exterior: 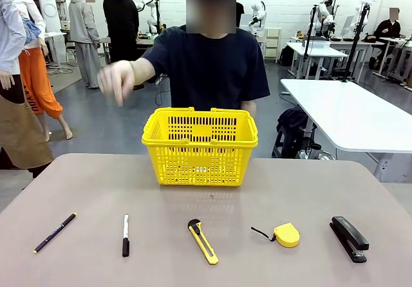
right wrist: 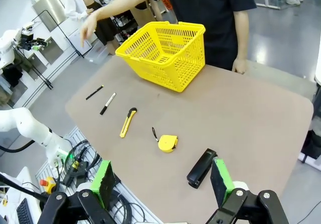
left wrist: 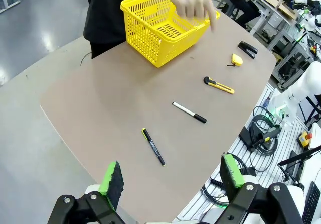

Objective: Place the items the person wants into the basket.
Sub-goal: Pick up the item the person points to and place it in the Market Basket.

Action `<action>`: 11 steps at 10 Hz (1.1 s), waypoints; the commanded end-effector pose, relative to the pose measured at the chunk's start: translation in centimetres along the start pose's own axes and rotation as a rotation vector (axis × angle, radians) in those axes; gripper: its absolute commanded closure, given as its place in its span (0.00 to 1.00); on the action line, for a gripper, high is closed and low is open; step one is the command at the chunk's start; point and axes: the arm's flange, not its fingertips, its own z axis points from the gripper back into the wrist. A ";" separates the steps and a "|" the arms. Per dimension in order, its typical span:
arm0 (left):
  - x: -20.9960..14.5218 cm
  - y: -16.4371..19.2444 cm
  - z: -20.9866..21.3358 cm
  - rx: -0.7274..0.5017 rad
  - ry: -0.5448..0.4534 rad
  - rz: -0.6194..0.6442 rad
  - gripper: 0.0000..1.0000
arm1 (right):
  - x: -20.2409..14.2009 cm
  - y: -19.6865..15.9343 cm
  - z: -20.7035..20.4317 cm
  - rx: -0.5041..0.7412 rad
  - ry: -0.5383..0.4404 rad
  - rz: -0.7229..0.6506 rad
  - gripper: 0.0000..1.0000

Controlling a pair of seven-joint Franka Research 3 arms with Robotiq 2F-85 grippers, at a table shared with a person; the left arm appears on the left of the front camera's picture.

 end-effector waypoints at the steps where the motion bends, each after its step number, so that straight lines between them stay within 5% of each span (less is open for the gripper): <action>1: -0.1 0.1 0.2 -0.007 -0.002 -0.018 0.00 | 0.1 0.0 0.0 0.014 -0.007 0.014 0.00; 9: 0.0 0.0 0.0 0.000 0.000 0.000 0.00 | 0.1 0.0 0.0 0.014 -0.007 0.014 0.00; 11: 4.0 -5.7 -6.4 0.111 0.277 -0.028 0.00 | 0.1 0.0 0.0 0.014 -0.007 0.014 0.00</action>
